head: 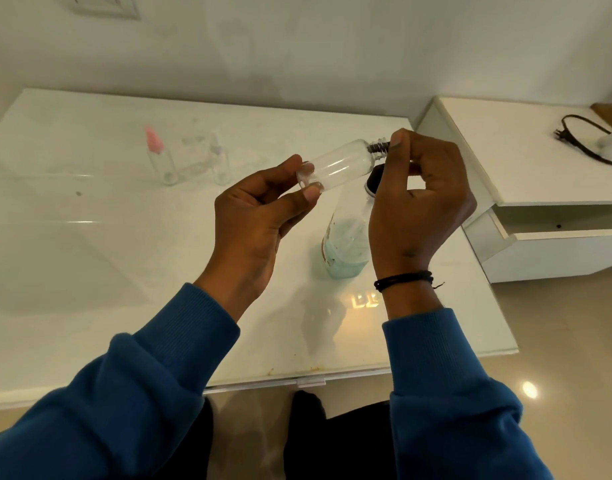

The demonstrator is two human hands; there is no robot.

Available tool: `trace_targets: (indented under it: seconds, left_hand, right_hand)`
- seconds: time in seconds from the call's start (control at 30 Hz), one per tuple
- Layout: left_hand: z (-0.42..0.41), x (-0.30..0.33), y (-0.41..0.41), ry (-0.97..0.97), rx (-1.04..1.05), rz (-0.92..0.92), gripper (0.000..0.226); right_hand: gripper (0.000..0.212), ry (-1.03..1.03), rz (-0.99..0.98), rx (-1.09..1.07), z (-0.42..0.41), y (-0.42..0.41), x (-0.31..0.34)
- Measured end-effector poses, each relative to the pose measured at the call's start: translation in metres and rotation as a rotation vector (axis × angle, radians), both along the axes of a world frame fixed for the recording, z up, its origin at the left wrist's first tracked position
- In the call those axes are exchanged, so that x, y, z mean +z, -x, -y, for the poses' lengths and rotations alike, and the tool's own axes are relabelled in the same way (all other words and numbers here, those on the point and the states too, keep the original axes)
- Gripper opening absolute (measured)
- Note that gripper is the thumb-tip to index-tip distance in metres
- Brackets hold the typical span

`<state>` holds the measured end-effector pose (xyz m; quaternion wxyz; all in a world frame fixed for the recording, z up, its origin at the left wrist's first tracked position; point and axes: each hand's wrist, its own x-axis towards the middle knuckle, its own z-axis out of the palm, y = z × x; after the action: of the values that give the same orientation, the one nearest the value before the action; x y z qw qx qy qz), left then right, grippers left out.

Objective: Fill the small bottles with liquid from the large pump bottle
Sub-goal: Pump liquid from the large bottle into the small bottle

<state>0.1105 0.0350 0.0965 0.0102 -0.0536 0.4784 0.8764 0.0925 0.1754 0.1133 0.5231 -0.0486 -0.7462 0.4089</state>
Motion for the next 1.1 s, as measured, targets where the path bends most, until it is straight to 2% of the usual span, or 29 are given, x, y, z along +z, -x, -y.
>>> trace_targets:
  seconds: [0.37, 0.73, 0.93, 1.1]
  left_hand:
    - [-0.0004, 0.0021, -0.0009, -0.004, 0.004, -0.005, 0.037]
    - [0.0005, 0.0019, 0.0007, -0.028, 0.017, 0.026, 0.036]
    - [-0.0028, 0.0021, -0.0015, -0.036, 0.007, 0.020, 0.047]
    - [0.0002, 0.0027, 0.0007, -0.056, 0.017, 0.030, 0.039]
  right_hand:
    - [0.011, 0.067, 0.011, 0.031, -0.0019, -0.0008, 0.0004]
    - [0.011, 0.045, 0.042, 0.064, -0.0023, 0.0014, 0.0018]
    - [0.013, 0.040, 0.028, 0.050, -0.0034, -0.0003, 0.0040]
    - [0.013, 0.016, 0.091, 0.096, -0.0060, -0.0004, 0.0039]
